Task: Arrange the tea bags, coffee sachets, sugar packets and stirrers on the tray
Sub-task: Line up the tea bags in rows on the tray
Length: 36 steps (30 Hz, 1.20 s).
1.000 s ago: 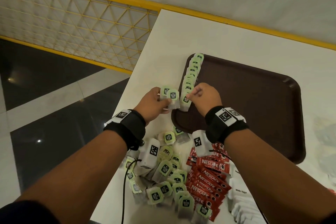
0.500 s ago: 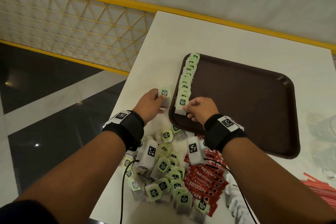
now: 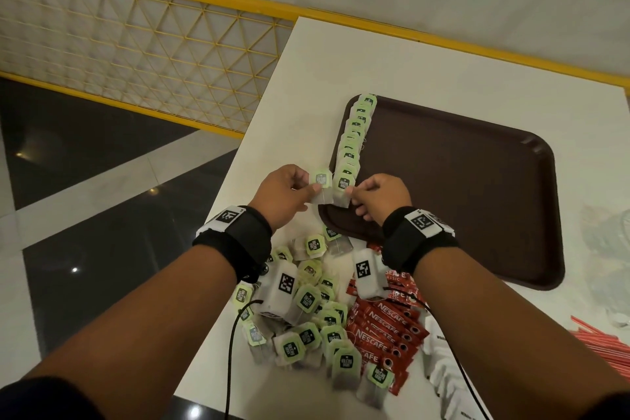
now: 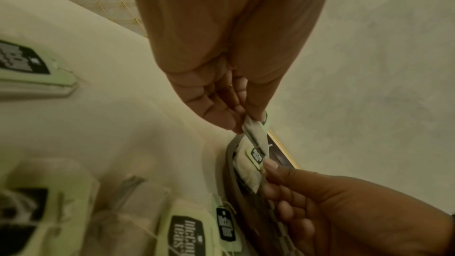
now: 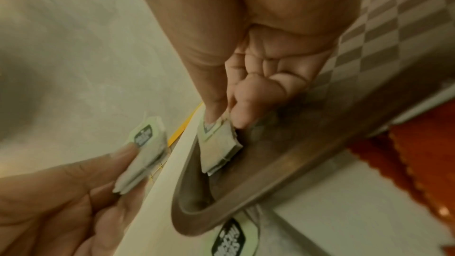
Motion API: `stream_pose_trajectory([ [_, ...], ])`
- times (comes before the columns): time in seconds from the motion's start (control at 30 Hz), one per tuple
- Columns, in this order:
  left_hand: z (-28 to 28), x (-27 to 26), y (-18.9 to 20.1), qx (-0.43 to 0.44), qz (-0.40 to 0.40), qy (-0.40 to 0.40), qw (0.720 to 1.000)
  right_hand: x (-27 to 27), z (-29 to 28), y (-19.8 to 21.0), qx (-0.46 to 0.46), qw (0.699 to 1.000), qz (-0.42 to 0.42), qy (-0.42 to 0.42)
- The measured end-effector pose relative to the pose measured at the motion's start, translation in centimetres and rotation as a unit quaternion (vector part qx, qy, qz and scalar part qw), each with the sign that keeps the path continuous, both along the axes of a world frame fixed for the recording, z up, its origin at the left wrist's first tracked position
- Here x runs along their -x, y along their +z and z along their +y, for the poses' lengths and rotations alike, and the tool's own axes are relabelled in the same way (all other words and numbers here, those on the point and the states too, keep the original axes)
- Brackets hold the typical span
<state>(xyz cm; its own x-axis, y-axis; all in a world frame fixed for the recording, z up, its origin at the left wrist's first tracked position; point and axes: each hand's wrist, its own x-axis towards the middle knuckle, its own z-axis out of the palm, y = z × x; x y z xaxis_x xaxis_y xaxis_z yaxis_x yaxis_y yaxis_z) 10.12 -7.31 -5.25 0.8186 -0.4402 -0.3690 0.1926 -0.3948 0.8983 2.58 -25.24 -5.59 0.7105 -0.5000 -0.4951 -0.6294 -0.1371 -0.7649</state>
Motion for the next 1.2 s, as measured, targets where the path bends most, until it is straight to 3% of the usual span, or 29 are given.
stream_pose_trajectory([
  [0.1, -0.2, 0.4, 0.0, 0.006, 0.01, -0.001, 1.0, 0.7, 0.0, 0.8, 0.053, 0.998, -0.036, 0.015],
  [0.23, -0.9, 0.8, 0.1, -0.003, 0.004, -0.02, 1.0, 1.5, 0.9, 2.3, -0.04, 0.994, -0.058, 0.082],
  [0.3, -1.2, 1.1, 0.4, -0.008, 0.001, -0.029, 1.0, 1.6, 1.0, 2.2, -0.056, 0.994, -0.058, 0.073],
  [0.57, 0.2, 1.5, 1.0, -0.077, -0.051, -0.049, 0.995, 1.4, 0.6, 0.4, -0.009, 0.999, 0.012, 0.051],
  [0.67, 1.3, 1.5, 1.0, -0.136, -0.084, -0.099, 0.982, 1.2, 0.5, -0.1, 0.023, 0.997, 0.037, 0.059],
  [0.83, 2.2, 1.8, 1.1, -0.246, -0.126, -0.208, 0.938, 1.3, 0.6, 0.8, 0.07, 0.993, 0.052, 0.073],
  [1.03, 1.9, 3.0, 1.3, -0.325, -0.142, -0.296, 0.887, 3.4, 1.3, 3.0, 0.148, 0.967, 0.056, 0.2],
  [1.2, 1.6, 3.3, 1.0, -0.347, -0.148, -0.306, 0.874, 4.6, 3.0, 3.9, 0.212, 0.906, 0.103, 0.351],
])
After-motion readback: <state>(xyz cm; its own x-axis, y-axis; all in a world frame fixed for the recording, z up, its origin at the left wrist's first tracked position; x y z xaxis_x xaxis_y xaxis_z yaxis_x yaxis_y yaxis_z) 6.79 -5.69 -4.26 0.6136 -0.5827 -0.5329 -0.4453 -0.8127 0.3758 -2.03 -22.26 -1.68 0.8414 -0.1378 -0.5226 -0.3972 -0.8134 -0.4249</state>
